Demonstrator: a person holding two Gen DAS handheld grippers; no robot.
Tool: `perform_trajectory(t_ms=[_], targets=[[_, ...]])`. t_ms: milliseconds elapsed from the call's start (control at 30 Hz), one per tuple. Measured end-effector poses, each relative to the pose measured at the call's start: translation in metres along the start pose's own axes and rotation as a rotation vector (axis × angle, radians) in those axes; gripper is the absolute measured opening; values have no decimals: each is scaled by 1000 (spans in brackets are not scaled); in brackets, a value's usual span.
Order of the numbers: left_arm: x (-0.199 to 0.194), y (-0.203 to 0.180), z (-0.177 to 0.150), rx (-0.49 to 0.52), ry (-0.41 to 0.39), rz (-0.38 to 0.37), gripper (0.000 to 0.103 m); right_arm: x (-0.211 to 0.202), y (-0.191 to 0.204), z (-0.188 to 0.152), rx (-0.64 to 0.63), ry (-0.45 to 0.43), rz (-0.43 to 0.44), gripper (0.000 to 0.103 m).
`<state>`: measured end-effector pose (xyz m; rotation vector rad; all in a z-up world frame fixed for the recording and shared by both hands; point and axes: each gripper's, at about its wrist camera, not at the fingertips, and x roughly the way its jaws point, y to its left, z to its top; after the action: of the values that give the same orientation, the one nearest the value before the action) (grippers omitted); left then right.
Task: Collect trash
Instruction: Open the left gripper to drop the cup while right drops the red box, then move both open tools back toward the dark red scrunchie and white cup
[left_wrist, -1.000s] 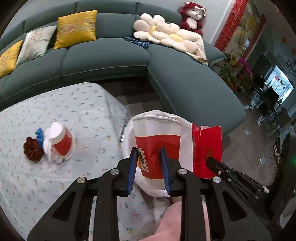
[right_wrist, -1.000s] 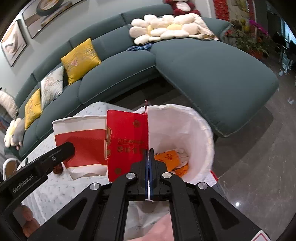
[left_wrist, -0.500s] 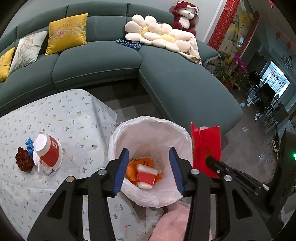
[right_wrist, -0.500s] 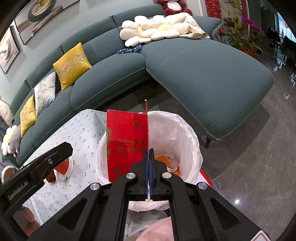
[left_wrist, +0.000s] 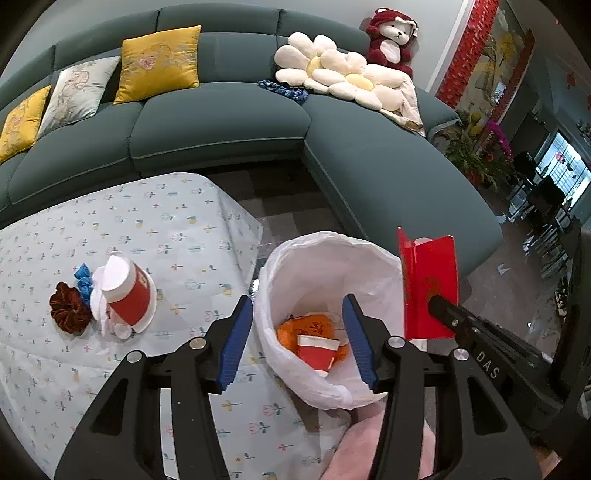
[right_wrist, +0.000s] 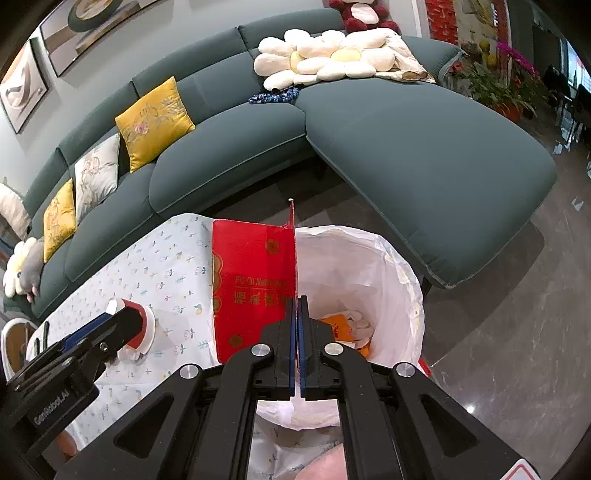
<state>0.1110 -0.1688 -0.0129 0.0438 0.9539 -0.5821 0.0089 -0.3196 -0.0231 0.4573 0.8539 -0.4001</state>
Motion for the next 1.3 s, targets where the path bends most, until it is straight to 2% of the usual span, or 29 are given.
perform_trajectory(t_ms=[167,233,300,533,867,1200,1300], targets=[[-3,8,-1,-11,-8,18,55,-1,7,3,-11,-13,-11,10],[-5,13,-1,-23,-9,19,55,-2,11,4,-13,-18,-19,19],[-6,16,-2,-31,-9,24,55,-5,14,4,-16,-32,-27,34],[-14,31,-7,-55,-15,38,55,-10,34,0,-50,-29,-14,36],[-28,66,-16,-111,-28,74,55,-14,70,-14,-109,-20,3,49],[-42,129,-40,-197,-24,147,55,-9,113,-33,-176,21,25,56],[-46,151,-49,-238,-18,172,59,-7,128,-39,-201,32,32,59]])
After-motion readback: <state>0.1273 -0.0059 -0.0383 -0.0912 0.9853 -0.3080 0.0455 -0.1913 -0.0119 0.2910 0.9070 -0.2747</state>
